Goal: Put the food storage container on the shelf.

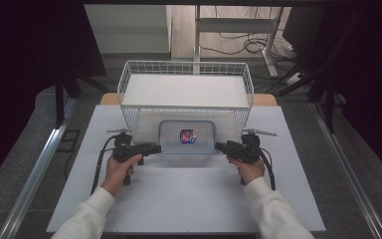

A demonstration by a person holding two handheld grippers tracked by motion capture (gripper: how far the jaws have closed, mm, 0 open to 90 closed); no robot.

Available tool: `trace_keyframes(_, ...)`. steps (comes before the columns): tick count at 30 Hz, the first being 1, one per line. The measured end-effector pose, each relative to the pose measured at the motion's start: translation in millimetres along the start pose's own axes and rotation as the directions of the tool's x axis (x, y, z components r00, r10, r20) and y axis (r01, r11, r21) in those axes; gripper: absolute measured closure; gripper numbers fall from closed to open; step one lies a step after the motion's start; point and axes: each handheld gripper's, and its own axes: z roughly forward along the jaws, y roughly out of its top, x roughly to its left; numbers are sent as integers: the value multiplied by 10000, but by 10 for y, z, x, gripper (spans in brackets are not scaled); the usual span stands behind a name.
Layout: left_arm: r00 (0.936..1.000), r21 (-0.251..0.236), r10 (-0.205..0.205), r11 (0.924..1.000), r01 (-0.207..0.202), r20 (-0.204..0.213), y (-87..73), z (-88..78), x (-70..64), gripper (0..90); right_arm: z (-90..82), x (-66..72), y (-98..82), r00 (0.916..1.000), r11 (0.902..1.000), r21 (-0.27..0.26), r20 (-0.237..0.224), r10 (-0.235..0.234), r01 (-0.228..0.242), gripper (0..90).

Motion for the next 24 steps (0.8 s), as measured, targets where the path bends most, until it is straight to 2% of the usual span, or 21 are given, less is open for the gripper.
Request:
trace_keyframes(1, 9995, 86, 314, 9995, -314, -83, -74, -67, -62, 277, -34, 37, -23, 9989, 9989, 69, 62, -463, 463, 421)
trace_keyframes(2, 9995, 86, 314, 9995, -314, -83, -74, -67, -62, 274, -66, 79, -51, 9959, 9958, 173, 98, -898, 896, 451)
trace_keyframes(3, 9964, 148, 793, 9968, -789, -289, -150, -142, -131, 273, -96, 125, -88, 9913, 9911, 288, 143, -1308, 1303, 484)
trace_keyframes(4, 9942, 153, 1004, 9949, -998, -379, -191, -183, -167, 274, -120, 176, -130, 9853, 9845, 468, 166, -1701, 1692, 516)
trace_keyframes(5, 9942, 153, 1004, 9949, -998, -379, -191, -183, -167, 277, -136, 229, -179, 9765, 9751, 618, 189, -2145, 2130, 565)
trace_keyframes(8, 9850, 318, 1633, 9863, -1618, -548, -311, -296, -265, 278, -143, 398, -324, 9442, 9390, 1087, 100, -3291, 3262, 692)
trace_keyframes(9, 9797, 400, 1893, 9816, -1869, -655, -384, -354, -324, 279, -129, 444, -362, 9355, 9290, 1189, 41, -3534, 3505, 727)
trace_keyframes(12, 9744, 523, 2147, 9760, -2114, -674, -460, -420, -397, 279, -47, 547, -430, 9161, 9051, 1462, -249, -4002, 3993, 823)
trace_keyframes(13, 9729, 598, 2213, 9742, -2175, -676, -480, -438, -418, 280, -8, 574, -441, 9122, 8994, 1565, -304, -4087, 4082, 843)
trace_keyframes(15, 9657, 738, 2485, 9672, -2431, -752, -519, -459, -462, 279, 88, 621, -455, 9088, 8946, 1639, -381, -4155, 4158, 872)
trace_keyframes(16, 9625, 799, 2600, 9639, -2539, -777, -538, -466, -478, 279, 139, 645, -459, 9049, 8891, 1729, -393, -4237, 4238, 877)
trace_keyframes(18, 9613, 862, 2652, 9621, -2588, -745, -554, -472, -489, 279, 196, 669, -463, 9035, 8864, 1796, -402, -4267, 4266, 881)
trace_keyframes(20, 9553, 967, 2842, 9562, -2762, -818, -588, -490, -509, 279, 388, 723, -464, 9041, 8831, 2004, -375, -4258, 4242, 884)
trace_keyframes(22, 9552, 961, 2845, 9562, -2766, -811, -592, -493, -506, 280, 530, 757, -460, 9097, 8869, 2091, -391, -4134, 4120, 884)
trace_keyframes(23, 9575, 960, 2766, 9584, -2687, -815, -595, -500, -491, 280, 601, 779, -459, 9091, 8851, 2149, -384, -4148, 4129, 885)
trace_keyframes(24, 9581, 960, 2731, 9595, -2648, -861, -595, -504, -483, 281, 671, 804, -456, 9049, 8812, 2158, -316, -4243, 4207, 885)
